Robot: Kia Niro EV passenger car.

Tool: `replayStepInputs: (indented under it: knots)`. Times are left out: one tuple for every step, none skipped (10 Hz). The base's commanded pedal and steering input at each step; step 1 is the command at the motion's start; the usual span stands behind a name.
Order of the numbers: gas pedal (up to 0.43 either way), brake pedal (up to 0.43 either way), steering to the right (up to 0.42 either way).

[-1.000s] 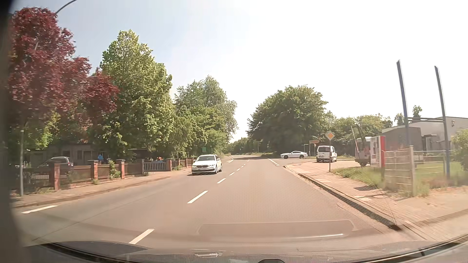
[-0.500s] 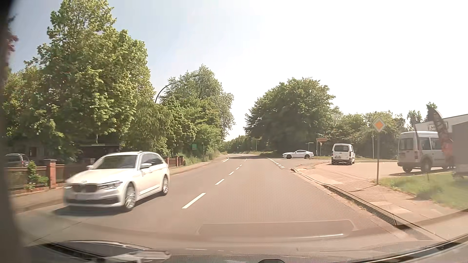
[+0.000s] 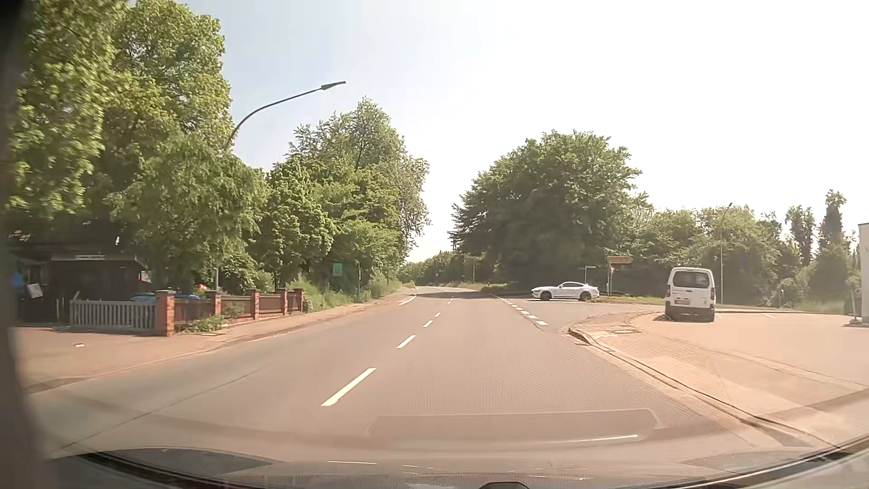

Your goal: Follow the waypoints while adhering to traffic rules and regulations

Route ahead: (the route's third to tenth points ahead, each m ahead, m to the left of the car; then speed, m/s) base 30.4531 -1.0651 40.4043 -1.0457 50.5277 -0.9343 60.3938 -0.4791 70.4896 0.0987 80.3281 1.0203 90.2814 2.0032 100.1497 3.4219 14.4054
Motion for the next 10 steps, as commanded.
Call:
replayStepInputs:
  knots:
    - [0.150, 0.000, 0.004]
    - [0.150, 0.000, 0.004]
    - [0.150, 0.000, 0.004]
    - [0.150, 0.000, 0.004]
    - [0.150, 0.000, 0.004]
    - [0.150, 0.000, 0.004]
    - [0.150, 0.000, 0.004]
    - [0.150, 0.000, 0.004]
    - [0.150, 0.000, 0.004]
    - [0.150, 0.000, 0.004]
